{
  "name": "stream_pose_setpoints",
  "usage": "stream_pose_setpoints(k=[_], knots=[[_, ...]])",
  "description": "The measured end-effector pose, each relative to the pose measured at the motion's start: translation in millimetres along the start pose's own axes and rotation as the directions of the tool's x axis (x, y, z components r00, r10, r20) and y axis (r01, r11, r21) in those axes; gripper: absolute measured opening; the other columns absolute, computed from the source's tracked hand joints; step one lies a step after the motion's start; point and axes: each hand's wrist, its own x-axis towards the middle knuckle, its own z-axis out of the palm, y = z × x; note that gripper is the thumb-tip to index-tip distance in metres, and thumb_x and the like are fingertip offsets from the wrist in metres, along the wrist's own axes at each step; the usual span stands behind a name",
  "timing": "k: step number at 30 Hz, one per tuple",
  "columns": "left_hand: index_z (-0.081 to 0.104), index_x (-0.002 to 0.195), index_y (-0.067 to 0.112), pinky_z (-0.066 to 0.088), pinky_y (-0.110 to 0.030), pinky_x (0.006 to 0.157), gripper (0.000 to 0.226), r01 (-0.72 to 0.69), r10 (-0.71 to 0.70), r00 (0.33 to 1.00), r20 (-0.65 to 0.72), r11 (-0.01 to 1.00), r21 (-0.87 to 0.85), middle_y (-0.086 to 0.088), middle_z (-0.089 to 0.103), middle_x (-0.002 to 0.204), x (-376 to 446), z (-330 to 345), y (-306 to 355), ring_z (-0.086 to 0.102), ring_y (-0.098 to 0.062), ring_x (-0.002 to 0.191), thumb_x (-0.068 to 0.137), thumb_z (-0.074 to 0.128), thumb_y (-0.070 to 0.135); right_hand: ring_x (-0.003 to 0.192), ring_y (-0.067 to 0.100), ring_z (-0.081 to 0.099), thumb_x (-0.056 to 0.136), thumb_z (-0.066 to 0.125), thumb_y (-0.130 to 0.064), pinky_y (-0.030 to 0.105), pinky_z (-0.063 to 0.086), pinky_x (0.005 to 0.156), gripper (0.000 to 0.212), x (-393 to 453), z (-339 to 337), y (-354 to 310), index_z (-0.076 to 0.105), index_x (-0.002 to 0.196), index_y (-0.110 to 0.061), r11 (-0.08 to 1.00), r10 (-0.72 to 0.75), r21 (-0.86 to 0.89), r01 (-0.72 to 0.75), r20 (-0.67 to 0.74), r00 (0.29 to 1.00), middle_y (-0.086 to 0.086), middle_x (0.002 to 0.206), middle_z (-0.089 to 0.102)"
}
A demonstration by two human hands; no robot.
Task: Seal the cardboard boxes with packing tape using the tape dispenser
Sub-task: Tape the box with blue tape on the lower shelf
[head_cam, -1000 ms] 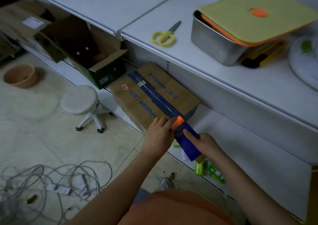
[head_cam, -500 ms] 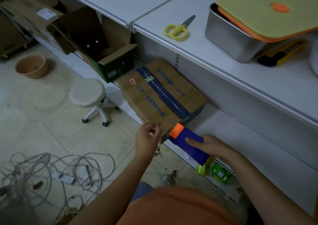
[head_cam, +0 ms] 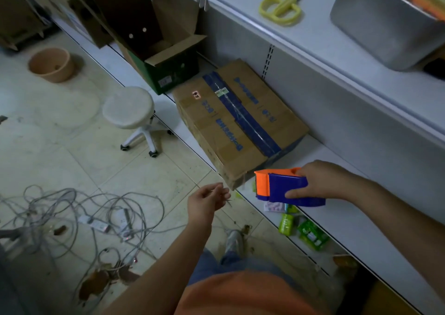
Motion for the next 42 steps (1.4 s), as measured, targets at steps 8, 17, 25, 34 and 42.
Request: stream_pose_setpoints(k=[8, 17, 25, 34, 42], knots=[[0.074, 0.1, 0.004, 0.055, -0.02, 0.057, 0.011, 0.075, -0.069, 0.991, -0.112, 0.996, 0.052, -0.007, 0.07, 0.076, 19, 15, -22, 0.063, -0.007, 0.054, 0.091, 0.07, 0.007, 0.074, 0.008, 0.056, 0.08, 0.056, -0.074, 0.022, 0.036, 0.054, 0.052, 30, -13, 8, 0.061, 0.101, -0.027, 0.97, -0.038, -0.238, 0.04, 0.011, 0.999, -0.009, 0.083, 0.06], [0.075, 0.098, 0.004, 0.058, -0.03, 0.061, 0.009, 0.003, 0.031, 0.978, -0.204, 0.986, 0.164, -0.007, 0.07, 0.07, 34, 29, -37, 0.061, -0.01, 0.051, 0.091, 0.069, 0.007, 0.083, 0.011, 0.059, 0.081, 0.054, -0.074, 0.02, 0.037, 0.054, 0.058, 56, -22, 16, 0.059, 0.113, -0.026, 0.932, -0.094, -0.352, 0.09, 0.005, 0.996, -0.004, 0.098, 0.066], [0.071, 0.096, 0.002, 0.059, -0.027, 0.061, 0.009, 0.028, 0.005, 0.984, -0.179, 0.983, 0.181, -0.011, 0.071, 0.084, 47, 31, -35, 0.071, -0.018, 0.063, 0.093, 0.068, 0.009, 0.072, 0.01, 0.052, 0.079, 0.055, -0.076, 0.025, 0.04, 0.056, 0.054, 77, -12, 16, 0.056, 0.098, -0.026, 0.924, -0.076, -0.374, 0.084, 0.034, 0.996, -0.01, 0.072, 0.047], [0.07, 0.098, -0.006, 0.06, -0.024, 0.065, 0.013, 0.145, -0.132, 0.98, -0.149, 0.986, 0.079, -0.023, 0.072, 0.097, 60, 36, -31, 0.072, -0.021, 0.073, 0.092, 0.068, 0.005, 0.07, 0.009, 0.051, 0.079, 0.055, -0.076, 0.024, 0.039, 0.054, 0.053, 84, -12, 18, 0.051, 0.097, -0.026, 0.915, -0.066, -0.393, 0.088, 0.071, 0.995, -0.01, 0.072, 0.048], [0.051, 0.101, 0.0, 0.06, -0.035, 0.052, 0.032, 0.498, -0.453, 0.866, -0.211, 0.819, 0.286, -0.017, 0.064, 0.088, 67, 34, -15, 0.071, -0.029, 0.063, 0.094, 0.068, 0.026, 0.076, 0.015, 0.059, 0.077, 0.058, -0.076, 0.028, 0.05, 0.064, 0.052, 83, -14, 17, 0.05, 0.088, -0.025, 0.923, -0.049, -0.378, 0.068, 0.06, 0.997, -0.005, 0.075, 0.054]])
